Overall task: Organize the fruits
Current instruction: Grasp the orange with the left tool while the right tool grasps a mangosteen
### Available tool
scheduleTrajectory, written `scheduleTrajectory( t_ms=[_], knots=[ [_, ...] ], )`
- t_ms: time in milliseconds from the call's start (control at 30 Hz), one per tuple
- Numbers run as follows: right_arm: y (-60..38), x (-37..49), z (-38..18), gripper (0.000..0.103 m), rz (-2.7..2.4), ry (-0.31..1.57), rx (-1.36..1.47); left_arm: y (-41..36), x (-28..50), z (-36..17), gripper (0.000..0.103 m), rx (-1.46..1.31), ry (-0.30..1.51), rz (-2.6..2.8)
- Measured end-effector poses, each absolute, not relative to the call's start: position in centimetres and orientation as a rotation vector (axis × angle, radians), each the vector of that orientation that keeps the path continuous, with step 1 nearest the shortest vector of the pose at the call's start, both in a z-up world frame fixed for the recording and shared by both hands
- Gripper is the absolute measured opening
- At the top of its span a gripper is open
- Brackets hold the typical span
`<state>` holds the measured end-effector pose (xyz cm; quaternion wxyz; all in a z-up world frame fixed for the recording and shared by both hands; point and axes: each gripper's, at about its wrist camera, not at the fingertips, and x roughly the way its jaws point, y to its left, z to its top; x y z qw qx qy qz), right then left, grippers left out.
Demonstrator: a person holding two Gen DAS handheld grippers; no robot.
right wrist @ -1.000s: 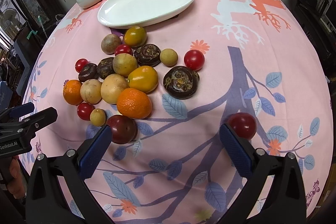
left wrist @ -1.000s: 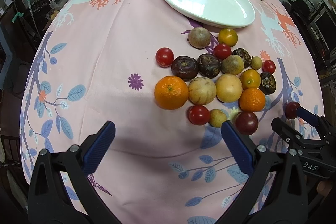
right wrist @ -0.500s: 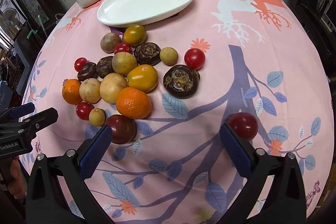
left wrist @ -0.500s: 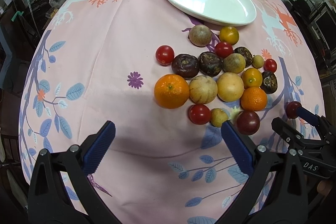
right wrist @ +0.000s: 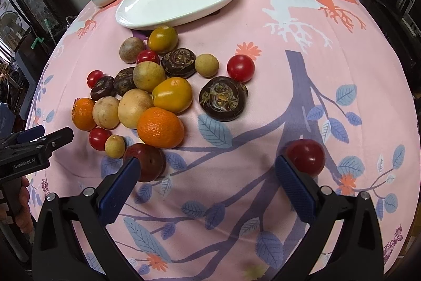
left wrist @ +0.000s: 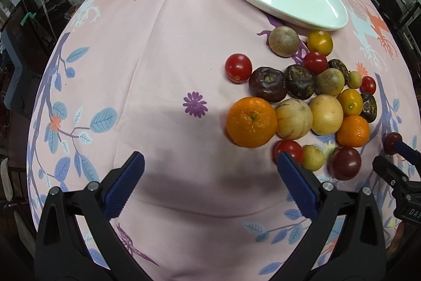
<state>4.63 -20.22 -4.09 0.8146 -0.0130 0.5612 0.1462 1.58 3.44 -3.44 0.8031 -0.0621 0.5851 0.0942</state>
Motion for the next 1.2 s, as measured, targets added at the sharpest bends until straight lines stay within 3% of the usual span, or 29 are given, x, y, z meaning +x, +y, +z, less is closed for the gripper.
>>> scheduleTrajectory(
  t_ms=[300, 367, 433, 467, 500, 967, 1033, 1200],
  knots=[
    [-20.6, 5.1, -4.7, 0.102, 0.295, 1.219, -0.023, 3.2, 3.7, -5.2, 0.097, -0.064, 1.261, 0.166],
    [-20.7, 5.2, -4.8, 0.102, 0.291, 1.223, -0.021, 3.0, 4.3, -5.4, 0.088, -0.068, 1.253, 0.119],
    [-20.8, 5.2, -4.9, 0.102, 0.285, 1.226, -0.019, 2.5, 4.8, -5.5, 0.057, -0.068, 1.249, 0.053],
    [-20.9, 5.2, -4.9, 0.102, 0.283, 1.228, -0.018, 2.1, 5.1, -5.6, 0.049, -0.058, 1.254, 0.025],
    [-20.9, 5.3, -5.0, 0.102, 0.28, 1.23, -0.016, 1.8, 5.4, -5.7, 0.047, -0.037, 1.258, 0.018],
    [-21.7, 8.2, -4.0, 0.101, 0.305, 1.15, -0.073, 2.8, 4.4, -5.0, 0.045, -0.12, 1.255, 0.011],
    [-21.2, 8.9, -4.5, 0.083, 0.323, 1.164, -0.112, 2.9, 4.3, -5.1, 0.045, -0.125, 1.26, 0.015],
    [-19.9, 10.6, -6.3, 0.068, 0.36, 1.213, -0.132, 3.3, 4.0, -5.6, 0.045, -0.158, 1.269, 0.03]
  ],
)
